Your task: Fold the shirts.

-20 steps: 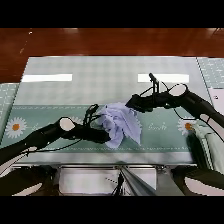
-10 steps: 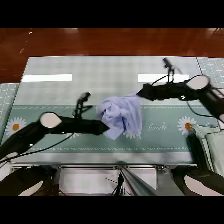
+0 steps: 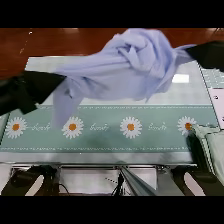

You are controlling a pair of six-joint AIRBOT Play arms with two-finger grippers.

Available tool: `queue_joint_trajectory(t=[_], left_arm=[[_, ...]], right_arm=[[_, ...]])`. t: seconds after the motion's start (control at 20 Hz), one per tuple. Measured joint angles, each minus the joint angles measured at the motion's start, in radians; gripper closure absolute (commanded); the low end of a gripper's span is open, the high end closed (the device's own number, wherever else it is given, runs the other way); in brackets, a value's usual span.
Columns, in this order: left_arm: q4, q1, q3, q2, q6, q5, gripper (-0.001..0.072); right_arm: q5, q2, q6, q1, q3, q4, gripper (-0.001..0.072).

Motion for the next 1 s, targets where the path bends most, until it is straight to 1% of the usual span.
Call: queue_joint_trajectory(t=[0.1, 0.25, 0.35, 0.5, 0.65, 0.75, 0.85, 1.0], left_arm=[[0.011, 0.03, 0.06, 0.015, -0.011, -0.043, 0.0682], [0.032, 0.053, 0.132, 0.025, -0.023, -0.138, 0.0682], [0.045, 0.059, 0.156, 0.026, -0.048, -0.216, 0.0682], [0.07, 0.063, 0.157, 0.017, -0.101, -0.323, 0.0682], [0.085, 0.064, 0.094, -0.006, -0.127, -0.366, 0.0682], [0.093, 0.064, 0.027, -0.037, -0.127, -0.369, 0.0682], [0.099, 0.063, -0.042, -0.084, -0.119, -0.339, 0.0682], [0.103, 0.062, -0.125, -0.182, -0.084, -0.283, 0.0681]], right_arm=[[0.017, 0.04, 0.02, -0.009, 0.048, -0.015, 0.0681], [0.099, 0.077, 0.048, -0.016, 0.106, -0.048, 0.0681], [0.205, 0.085, 0.073, -0.017, 0.127, -0.078, 0.0681], [0.419, 0.069, 0.1, -0.018, 0.14, -0.107, 0.0681], [0.581, 0.019, 0.111, -0.018, 0.118, -0.125, 0.0681], [0.625, -0.026, 0.116, -0.006, 0.078, -0.135, 0.0681], [0.625, -0.083, 0.119, 0.031, 0.022, -0.155, 0.0681], [0.549, -0.192, 0.122, 0.114, -0.05, -0.189, 0.068]])
